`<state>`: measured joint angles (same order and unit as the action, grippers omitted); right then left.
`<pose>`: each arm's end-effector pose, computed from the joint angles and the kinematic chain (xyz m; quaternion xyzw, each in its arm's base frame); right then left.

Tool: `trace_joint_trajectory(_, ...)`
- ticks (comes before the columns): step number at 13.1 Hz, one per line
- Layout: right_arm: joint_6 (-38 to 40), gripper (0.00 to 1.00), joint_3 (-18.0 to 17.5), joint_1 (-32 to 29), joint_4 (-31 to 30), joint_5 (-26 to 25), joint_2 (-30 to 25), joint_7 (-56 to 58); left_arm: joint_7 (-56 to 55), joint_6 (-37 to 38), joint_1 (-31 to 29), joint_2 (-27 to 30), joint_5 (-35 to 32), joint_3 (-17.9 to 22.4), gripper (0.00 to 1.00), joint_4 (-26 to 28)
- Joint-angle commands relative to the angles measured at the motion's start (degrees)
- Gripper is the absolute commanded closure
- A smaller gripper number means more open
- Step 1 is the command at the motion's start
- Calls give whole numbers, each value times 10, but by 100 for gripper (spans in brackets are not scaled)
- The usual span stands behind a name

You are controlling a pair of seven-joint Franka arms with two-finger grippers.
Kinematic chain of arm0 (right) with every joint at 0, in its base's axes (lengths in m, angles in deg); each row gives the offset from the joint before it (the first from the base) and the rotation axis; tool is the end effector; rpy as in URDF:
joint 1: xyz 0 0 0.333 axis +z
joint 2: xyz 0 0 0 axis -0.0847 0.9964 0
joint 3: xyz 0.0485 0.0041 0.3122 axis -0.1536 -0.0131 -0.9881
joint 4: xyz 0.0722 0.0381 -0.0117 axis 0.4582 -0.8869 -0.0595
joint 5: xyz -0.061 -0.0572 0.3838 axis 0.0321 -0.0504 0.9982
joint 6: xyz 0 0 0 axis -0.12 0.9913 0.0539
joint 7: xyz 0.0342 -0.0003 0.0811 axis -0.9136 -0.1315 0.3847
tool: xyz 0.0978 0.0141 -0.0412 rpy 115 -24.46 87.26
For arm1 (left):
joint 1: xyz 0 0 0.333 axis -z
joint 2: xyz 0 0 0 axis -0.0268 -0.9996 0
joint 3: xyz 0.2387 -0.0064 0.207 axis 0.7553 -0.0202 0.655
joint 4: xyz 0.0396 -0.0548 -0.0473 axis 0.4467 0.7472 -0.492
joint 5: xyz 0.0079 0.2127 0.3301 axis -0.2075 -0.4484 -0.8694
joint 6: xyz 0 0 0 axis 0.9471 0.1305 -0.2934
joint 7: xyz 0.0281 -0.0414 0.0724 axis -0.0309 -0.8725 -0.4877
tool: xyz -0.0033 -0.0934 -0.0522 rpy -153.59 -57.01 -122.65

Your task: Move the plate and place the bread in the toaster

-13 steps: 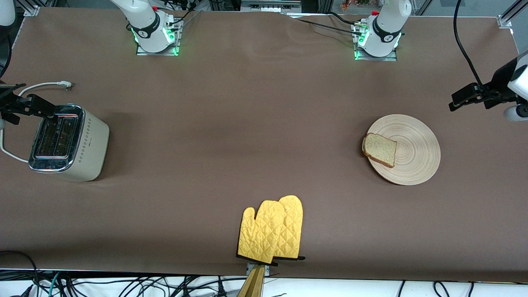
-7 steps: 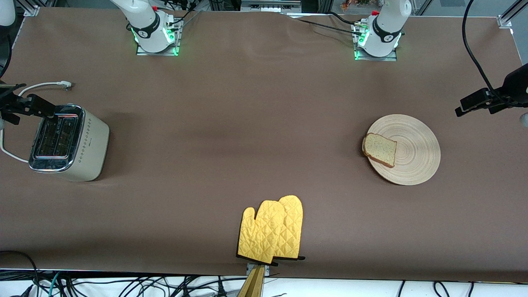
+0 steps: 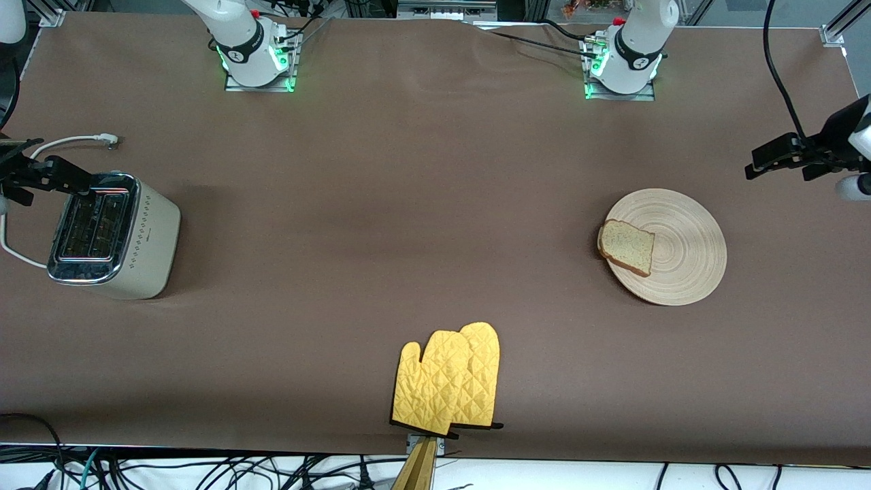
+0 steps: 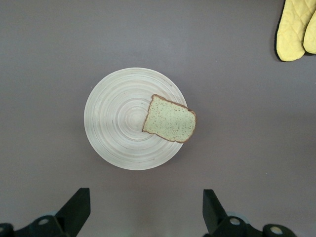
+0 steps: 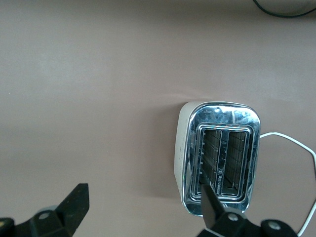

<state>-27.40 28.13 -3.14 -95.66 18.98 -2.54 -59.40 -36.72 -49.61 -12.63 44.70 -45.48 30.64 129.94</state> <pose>0.5963 -0.0379 0.5894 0.9991 0.0328 0.0169 0.0192 0.5670 0.0092 0.6090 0.9981 0.0169 -0.0498 0.0314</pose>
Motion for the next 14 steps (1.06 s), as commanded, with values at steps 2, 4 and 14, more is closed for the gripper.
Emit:
trace_joint_trajectory(2, 10, 0, -5, -7, 12, 9, 4, -1, 10, 16, 0, -3, -16, -2, 0, -16)
trace_joint_trajectory(4, 10, 0, -5, -7, 12, 9, 4, -1, 8, 17, 1, -2, -18, 1, 0, -16)
trace_joint_trajectory(14, 10, 0, -5, -7, 12, 9, 4, -1, -12, 16, 56, 9, -50, 45, 0, -2)
